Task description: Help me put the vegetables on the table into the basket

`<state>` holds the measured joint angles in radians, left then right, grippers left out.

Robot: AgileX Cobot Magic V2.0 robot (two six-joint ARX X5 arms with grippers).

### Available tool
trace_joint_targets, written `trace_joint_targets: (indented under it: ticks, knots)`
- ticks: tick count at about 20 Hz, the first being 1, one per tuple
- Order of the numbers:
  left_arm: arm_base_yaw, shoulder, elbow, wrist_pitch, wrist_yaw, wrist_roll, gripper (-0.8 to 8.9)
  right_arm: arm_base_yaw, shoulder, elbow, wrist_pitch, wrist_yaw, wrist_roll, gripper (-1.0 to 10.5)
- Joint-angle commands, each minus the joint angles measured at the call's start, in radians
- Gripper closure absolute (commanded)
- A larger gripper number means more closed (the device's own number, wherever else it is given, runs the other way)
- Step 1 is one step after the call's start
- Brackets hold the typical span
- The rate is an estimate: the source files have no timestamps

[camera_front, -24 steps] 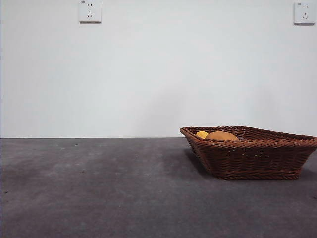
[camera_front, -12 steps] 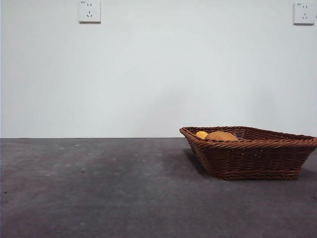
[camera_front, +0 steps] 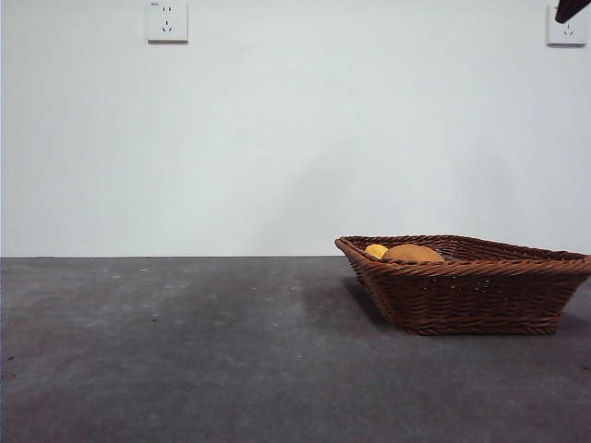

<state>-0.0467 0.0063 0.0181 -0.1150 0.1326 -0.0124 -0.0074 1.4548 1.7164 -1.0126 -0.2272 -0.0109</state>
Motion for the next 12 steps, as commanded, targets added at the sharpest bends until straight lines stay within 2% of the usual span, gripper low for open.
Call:
trace_joint_targets:
  ticks: [1,12]
  knots:
    - [0.002,-0.002,-0.011,0.0,-0.002,-0.01,8.16,0.001,0.003,-0.005,0.048,0.001,0.007,9.5]
    - [0.002,0.022,-0.011,0.0,-0.002,-0.01,8.16,0.001,0.003,-0.005,0.132,0.0,0.007,9.5]
